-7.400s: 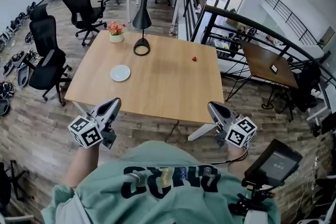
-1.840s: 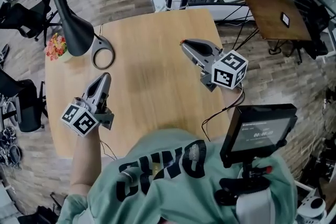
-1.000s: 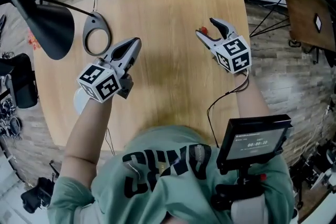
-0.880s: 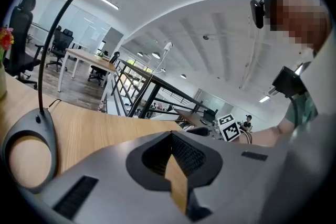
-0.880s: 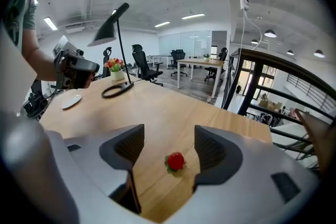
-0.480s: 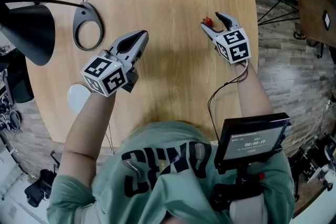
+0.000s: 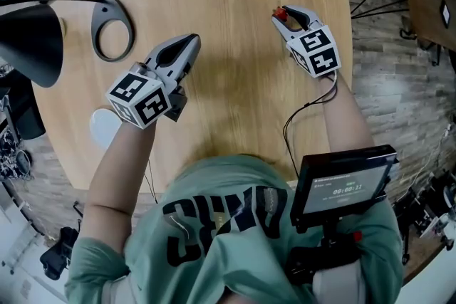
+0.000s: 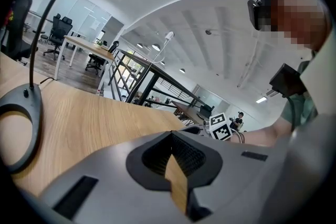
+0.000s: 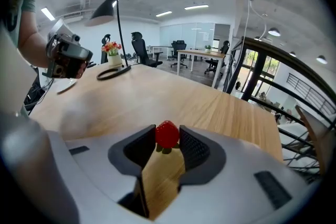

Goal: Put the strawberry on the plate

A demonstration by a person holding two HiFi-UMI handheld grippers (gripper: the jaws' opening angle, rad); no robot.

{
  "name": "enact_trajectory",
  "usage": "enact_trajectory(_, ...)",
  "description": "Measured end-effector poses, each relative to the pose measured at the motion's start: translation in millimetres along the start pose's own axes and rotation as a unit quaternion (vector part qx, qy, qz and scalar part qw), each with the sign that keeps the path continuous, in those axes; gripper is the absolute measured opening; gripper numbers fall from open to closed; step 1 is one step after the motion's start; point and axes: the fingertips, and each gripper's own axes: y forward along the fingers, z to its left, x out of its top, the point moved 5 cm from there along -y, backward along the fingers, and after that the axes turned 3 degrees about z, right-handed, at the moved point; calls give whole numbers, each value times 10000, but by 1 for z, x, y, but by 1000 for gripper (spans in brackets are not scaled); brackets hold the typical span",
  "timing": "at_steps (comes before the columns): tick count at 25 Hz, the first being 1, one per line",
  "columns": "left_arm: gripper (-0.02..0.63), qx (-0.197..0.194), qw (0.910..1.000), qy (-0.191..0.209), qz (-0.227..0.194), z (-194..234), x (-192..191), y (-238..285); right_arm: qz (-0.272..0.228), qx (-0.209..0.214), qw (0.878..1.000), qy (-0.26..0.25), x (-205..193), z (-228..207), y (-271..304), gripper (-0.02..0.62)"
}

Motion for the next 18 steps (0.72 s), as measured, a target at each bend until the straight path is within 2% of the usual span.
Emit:
enact_trajectory(6,2,-100,9998,106,-146,-14,16,-10,-415,-177,9989,89,28,-7,-36,144)
enact_trajectory(18,2,-182,9968,476,-615,-72,60,-55,-832,-529,9951,-82,75,-8,-111,144)
